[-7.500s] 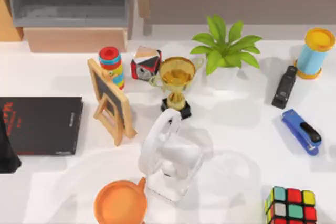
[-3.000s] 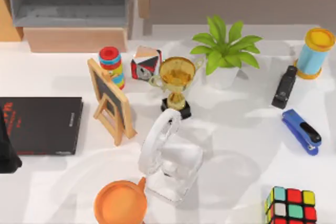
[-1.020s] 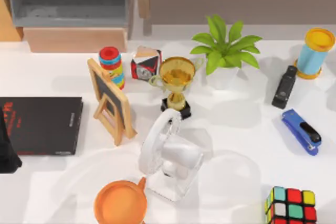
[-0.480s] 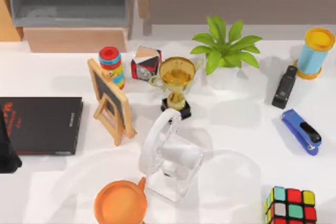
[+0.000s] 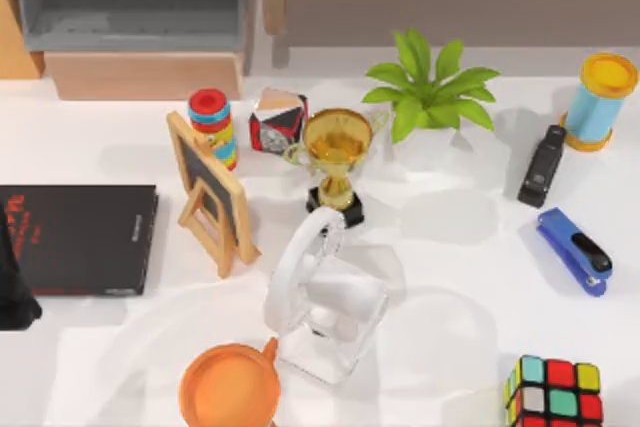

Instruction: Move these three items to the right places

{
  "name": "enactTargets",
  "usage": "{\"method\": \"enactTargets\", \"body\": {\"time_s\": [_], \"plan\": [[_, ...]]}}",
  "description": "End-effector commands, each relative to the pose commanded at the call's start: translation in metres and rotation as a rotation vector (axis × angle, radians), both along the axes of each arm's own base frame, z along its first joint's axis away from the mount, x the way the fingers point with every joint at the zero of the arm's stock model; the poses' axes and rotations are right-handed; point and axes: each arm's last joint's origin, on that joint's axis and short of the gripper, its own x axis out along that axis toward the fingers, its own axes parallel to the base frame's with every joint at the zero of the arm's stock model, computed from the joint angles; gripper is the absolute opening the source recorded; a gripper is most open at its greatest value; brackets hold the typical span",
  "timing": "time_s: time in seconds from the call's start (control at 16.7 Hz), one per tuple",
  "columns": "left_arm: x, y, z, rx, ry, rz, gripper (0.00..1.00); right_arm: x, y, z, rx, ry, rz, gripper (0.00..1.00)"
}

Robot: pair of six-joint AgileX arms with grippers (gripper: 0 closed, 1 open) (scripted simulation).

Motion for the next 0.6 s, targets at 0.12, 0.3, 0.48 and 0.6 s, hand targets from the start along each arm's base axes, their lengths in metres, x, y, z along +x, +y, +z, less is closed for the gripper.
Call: {"method": "enactTargets", "body": {"time_s": [0.12, 0.3, 0.48, 0.6], "plan": [[0.0000, 0.0000, 0.0000, 0.000, 0.000, 0.000, 1.00, 0.0000, 0.0000, 0.0000, 0.000, 0.000, 0.000, 0.38], [0.0000, 0.0000, 0.0000, 0.000, 0.000, 0.000, 1.00, 0.0000, 0.0000, 0.0000, 0.000, 0.000, 0.000, 0.60], [0.0000, 0.0000, 0.0000, 0.000, 0.000, 0.000, 1.00, 0.0000, 0.0000, 0.0000, 0.000, 0.000, 0.000, 0.83], [0.0000, 0.0000, 0.0000, 0.000, 0.000, 0.000, 1.00, 0.0000, 0.0000, 0.0000, 0.000, 0.000, 0.000, 0.98]]}}
